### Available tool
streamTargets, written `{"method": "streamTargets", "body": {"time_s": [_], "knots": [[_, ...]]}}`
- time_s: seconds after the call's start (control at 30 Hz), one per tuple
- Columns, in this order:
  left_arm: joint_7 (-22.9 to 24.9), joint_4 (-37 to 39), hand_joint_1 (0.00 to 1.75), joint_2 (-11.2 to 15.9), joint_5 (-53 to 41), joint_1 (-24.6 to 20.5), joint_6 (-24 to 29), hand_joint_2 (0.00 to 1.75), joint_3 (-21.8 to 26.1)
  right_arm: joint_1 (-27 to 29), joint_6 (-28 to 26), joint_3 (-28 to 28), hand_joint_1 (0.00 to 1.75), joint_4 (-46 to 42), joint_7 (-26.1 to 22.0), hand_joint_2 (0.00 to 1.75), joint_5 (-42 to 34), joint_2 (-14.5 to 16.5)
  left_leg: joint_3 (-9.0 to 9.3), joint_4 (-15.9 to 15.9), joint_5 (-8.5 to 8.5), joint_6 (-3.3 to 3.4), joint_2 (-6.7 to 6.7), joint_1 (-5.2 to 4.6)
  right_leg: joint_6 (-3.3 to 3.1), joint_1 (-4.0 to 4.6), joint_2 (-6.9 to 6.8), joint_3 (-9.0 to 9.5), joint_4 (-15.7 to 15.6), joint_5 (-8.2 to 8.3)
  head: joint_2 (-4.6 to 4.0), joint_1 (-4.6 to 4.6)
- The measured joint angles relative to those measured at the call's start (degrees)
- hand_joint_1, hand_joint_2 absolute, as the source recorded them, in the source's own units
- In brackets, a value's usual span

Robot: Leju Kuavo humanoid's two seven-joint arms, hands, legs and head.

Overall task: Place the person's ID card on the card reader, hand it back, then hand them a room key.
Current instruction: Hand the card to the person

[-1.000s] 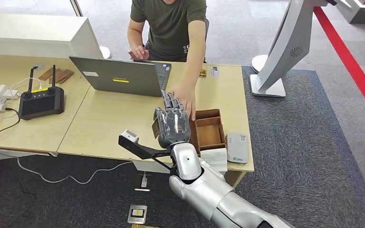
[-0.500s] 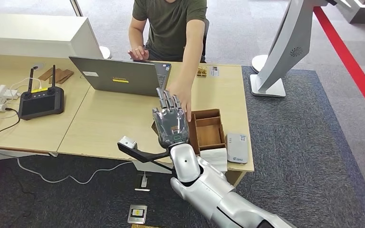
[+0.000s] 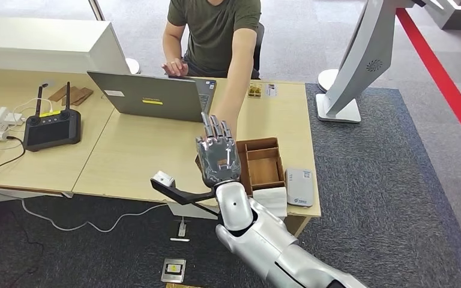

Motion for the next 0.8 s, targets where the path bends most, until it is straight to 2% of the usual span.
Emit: {"method": "streamTargets", "body": {"time_s": [0.27,0.3,0.4,0.43,0.8], "knots": [[-0.2,0.0,0.0,0.0,-0.5,0.0,0.0,0.0,0.0,0.2,0.5,-1.7,1.75,-1.6,1.4,1.75,1.4,-1.0,0.01,0.0,0.0,0.0,0.0,0.0,0.0,0.0,0.0,0.01,0.0,0.0,0.0,0.0],[-0.2,0.0,0.0,0.0,-0.5,0.0,0.0,0.0,0.0,0.2,0.5,-1.8,1.45,-1.7,1.4,1.75,1.5,-1.1,0.0,0.0,0.0,0.0,0.0,0.0,0.0,0.0,0.0,0.01,0.0,0.0,0.0,0.0],[-0.2,0.0,0.0,0.0,-0.5,0.0,0.0,0.0,0.0,0.2,0.4,-2.1,0.14,-1.9,1.3,1.75,1.4,-1.4,0.0,0.0,0.0,0.0,0.0,0.0,0.0,0.0,0.0,0.02,0.0,0.0,0.0,0.0],[-0.2,0.0,0.0,0.0,-0.5,0.0,0.0,0.0,0.0,0.2,0.4,-2.3,0.0,-1.9,1.1,1.75,1.3,-1.4,0.0,0.0,0.0,0.0,0.0,0.0,0.0,0.0,0.0,0.02,0.0,0.0,0.0,0.0],[-0.4,0.0,0.0,0.0,-0.9,0.0,-0.2,0.0,0.0,0.2,-1.2,-3.5,0.0,-1.7,0.3,1.75,0.6,-1.9,0.0,0.0,0.0,0.0,0.0,0.0,0.0,0.0,0.0,0.01,0.0,0.0,0.0,0.0]]}}
